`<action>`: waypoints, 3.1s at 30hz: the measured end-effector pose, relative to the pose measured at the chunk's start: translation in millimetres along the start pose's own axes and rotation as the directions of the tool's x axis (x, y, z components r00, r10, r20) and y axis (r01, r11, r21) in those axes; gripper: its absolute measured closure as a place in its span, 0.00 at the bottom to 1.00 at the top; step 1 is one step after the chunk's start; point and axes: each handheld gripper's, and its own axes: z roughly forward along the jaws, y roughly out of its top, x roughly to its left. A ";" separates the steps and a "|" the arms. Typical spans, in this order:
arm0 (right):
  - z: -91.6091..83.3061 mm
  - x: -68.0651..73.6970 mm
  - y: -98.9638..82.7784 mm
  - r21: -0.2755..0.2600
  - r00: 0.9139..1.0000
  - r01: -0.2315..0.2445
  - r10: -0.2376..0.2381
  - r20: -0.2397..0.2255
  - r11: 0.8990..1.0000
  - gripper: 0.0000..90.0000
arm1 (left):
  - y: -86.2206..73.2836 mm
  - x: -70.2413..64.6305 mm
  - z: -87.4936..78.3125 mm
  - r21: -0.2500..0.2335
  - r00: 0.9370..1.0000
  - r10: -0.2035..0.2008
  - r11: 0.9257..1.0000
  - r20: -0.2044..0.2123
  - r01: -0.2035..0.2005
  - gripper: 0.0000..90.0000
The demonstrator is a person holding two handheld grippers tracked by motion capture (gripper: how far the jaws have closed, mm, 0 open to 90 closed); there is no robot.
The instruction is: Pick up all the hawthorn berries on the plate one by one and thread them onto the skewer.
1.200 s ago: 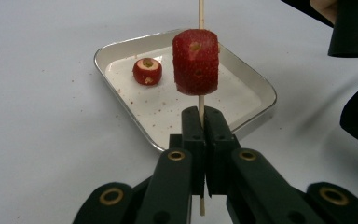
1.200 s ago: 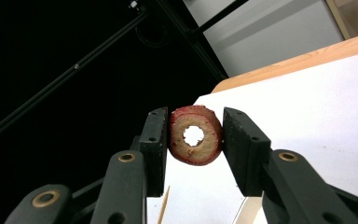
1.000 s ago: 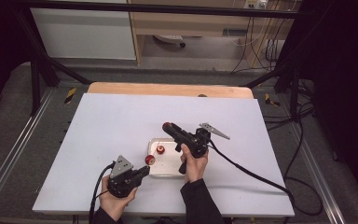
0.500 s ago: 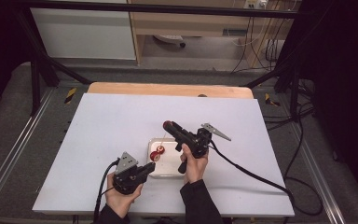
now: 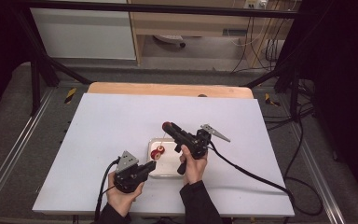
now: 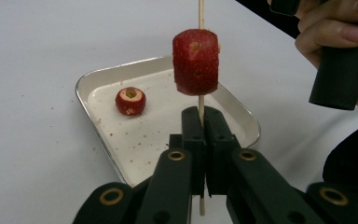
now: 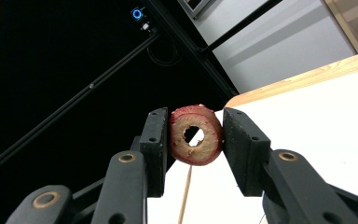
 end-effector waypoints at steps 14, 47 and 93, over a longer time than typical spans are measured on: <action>0.3 0.3 -5.2 0.011 1.000 -0.017 0.017 -0.006 1.000 0.69 | 3.5 -2.4 3.9 -0.023 1.000 -0.014 1.000 -0.004 0.014 0.98; -1.0 -2.4 -1.5 0.077 0.994 -0.109 0.109 0.005 0.991 0.70 | 0.3 -6.3 7.3 -0.047 0.999 0.019 0.999 -0.038 -0.020 0.98; -3.6 -3.7 10.3 0.147 0.999 0.037 -0.038 0.007 0.988 0.70 | 2.6 0.2 4.0 0.026 0.996 0.090 0.996 -0.001 -0.090 0.99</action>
